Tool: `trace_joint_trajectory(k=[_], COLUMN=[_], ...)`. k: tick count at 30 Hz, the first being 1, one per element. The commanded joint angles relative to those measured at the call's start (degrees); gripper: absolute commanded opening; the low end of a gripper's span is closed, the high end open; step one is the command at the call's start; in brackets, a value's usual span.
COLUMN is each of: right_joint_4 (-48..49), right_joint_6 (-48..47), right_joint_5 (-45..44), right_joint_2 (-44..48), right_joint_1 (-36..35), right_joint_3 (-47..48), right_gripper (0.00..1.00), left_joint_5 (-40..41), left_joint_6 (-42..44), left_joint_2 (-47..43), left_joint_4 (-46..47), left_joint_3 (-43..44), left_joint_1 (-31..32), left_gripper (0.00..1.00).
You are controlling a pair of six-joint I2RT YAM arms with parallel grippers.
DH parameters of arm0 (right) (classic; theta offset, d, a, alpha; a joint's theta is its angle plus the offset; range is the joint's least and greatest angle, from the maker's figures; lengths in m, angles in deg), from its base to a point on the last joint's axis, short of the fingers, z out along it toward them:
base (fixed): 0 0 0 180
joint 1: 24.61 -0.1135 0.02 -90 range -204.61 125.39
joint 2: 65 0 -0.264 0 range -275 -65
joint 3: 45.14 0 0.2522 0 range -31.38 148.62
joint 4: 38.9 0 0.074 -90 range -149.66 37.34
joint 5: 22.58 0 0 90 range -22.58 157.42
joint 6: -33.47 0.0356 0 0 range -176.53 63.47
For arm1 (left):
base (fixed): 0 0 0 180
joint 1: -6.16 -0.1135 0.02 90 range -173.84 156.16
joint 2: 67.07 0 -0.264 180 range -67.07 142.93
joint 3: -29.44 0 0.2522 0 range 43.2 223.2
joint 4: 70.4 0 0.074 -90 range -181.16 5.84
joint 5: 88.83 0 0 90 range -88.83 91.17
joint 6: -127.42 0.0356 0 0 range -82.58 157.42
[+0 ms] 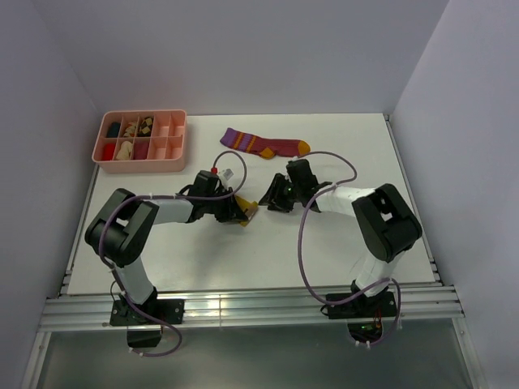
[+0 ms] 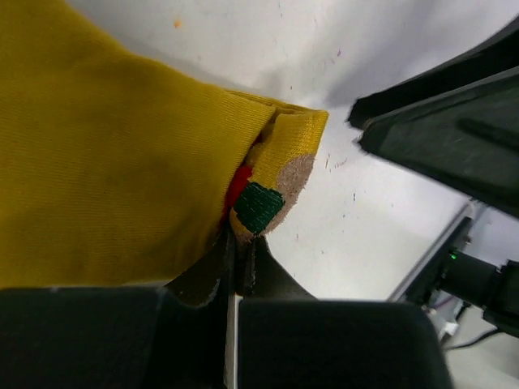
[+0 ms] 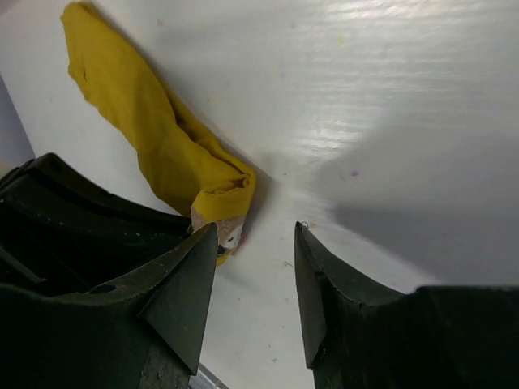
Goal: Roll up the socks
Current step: Roll the sock at the center of the board.
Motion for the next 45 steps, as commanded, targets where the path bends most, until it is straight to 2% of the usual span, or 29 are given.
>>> trace_joint_trajectory(k=[1, 8, 19, 28, 39, 43, 45], right_joint_4=[8.32, 10.26, 10.61, 4.99, 0.16, -2.04, -3.26], right_joint_6=[1.82, 4.37, 5.96, 2.35, 2.62, 2.79, 2.27], right_joint_5=[2.68, 2.94, 2.85, 1.62, -1.63, -0.75, 0.21], right_joint_2=[-1.96, -6.70, -7.68, -4.69, -6.88, -9.95, -10.75], right_joint_1=[-1.30, -3.58, -4.73, -5.87, -8.41, -9.03, -9.29], right_joint_3=[-0.45, 1.23, -1.24, -0.88, 3.24, 5.09, 5.88], right_gripper=[0.50, 0.50, 0.48, 0.49, 0.50, 0.43, 0.34], left_joint_5=[-2.19, -3.94, -5.97, -3.86, -4.21, -4.21, -3.95], left_joint_6=[-0.85, -1.65, -3.32, -4.90, -5.43, -5.69, -5.78], left_joint_2=[2.00, 3.93, 6.48, 5.69, 6.04, 6.04, 5.78], left_joint_4=[-5.63, -5.11, -4.93, -5.63, -5.90, -5.46, -5.46], left_joint_3=[-3.89, -4.86, -4.16, -5.30, -5.57, -5.74, -5.74], left_joint_1=[-0.73, -1.17, -2.05, -3.81, -3.89, -3.89, -3.89], left_gripper=[0.01, 0.01, 0.01, 0.01, 0.01, 0.01, 0.01])
